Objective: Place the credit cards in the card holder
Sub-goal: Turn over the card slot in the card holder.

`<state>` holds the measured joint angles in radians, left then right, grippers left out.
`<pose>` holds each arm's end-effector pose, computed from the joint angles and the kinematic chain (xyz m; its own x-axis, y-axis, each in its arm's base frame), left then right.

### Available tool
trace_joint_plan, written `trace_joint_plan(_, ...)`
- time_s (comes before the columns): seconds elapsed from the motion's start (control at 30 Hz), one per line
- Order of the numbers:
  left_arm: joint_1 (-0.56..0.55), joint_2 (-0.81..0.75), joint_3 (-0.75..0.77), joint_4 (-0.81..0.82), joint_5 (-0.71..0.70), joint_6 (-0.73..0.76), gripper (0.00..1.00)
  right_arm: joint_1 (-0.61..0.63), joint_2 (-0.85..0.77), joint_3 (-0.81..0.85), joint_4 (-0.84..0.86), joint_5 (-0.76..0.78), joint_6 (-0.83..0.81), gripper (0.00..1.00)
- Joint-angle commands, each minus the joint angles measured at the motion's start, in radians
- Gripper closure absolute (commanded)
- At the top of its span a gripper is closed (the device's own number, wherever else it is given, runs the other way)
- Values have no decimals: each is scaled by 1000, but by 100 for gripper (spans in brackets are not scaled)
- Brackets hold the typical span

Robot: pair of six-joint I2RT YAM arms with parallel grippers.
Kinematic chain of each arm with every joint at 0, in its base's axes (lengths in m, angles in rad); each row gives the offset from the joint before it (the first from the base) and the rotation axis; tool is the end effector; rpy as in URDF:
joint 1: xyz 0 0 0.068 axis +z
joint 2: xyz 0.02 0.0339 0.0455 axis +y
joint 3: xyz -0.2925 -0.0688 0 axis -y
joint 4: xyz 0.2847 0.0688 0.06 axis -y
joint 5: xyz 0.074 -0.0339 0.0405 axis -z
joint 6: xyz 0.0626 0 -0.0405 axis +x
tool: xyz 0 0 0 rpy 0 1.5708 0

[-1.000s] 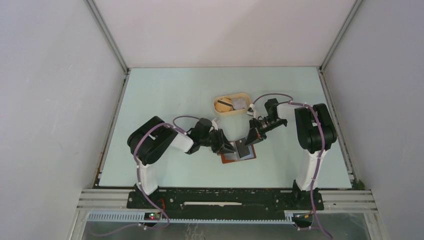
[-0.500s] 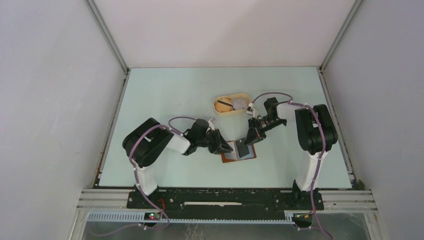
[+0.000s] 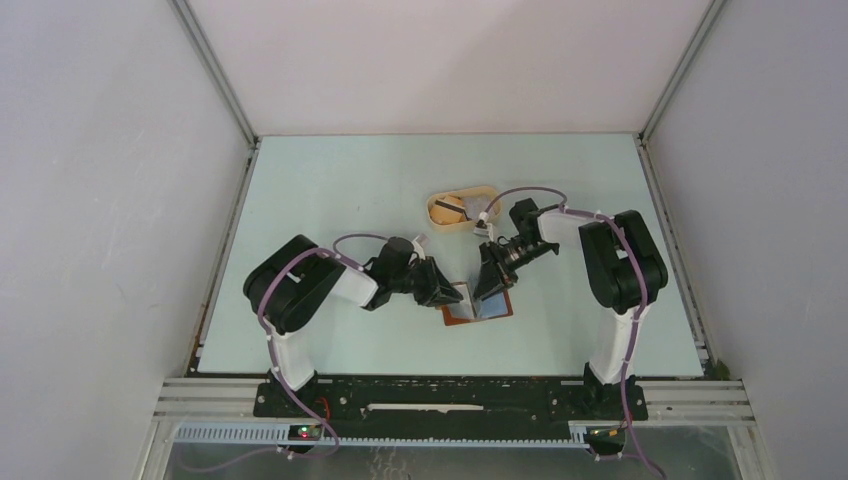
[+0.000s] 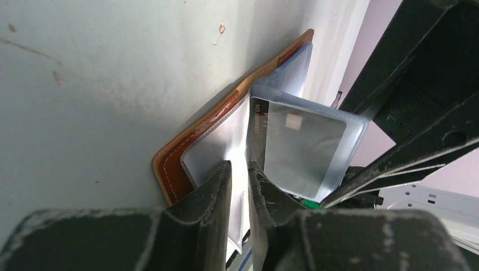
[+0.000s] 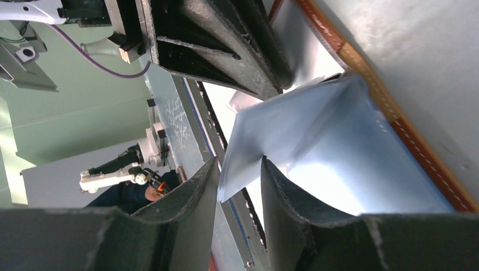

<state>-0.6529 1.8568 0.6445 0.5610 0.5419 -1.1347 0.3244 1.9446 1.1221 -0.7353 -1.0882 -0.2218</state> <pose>0.2664 -0.2444 0.0712 -0.9705 -0.2354 -0.0525 -0.0790 0.5160 -0.8529 0.3291 0.1692 0.1149 -0.8896 -0.4069 -0.2075 -0.3634 0.3554 0.8612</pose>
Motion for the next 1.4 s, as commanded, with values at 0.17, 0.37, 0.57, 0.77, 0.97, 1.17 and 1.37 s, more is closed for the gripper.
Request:
trace_joint_plan(0.17,18,-16,-41,-29,-46,15,77,38,-10,35,-3,-42,-4,60)
trace_joint_plan(0.37,24,-22,-51,-29,-49,16,77,36,-14,36,0,-27,-1,59)
trace_joint_plan(0.57,25,-14,-47,-27,-44,16,77,32,-14,36,-6,-56,-8,56)
trace_joint_plan(0.77,25,-13,-45,-24,-42,15,77,37,0,35,-3,-37,-2,53)
trace_joint_plan(0.97,25,-9,-46,-18,-39,15,77,25,4,35,3,-31,8,54)
trace_joint_plan(1.17,25,-5,-38,-16,-33,16,77,20,0,35,-2,-31,1,50)
trace_joint_plan(1.37,25,-8,-41,-14,-33,16,77,15,9,35,-1,-10,4,48)
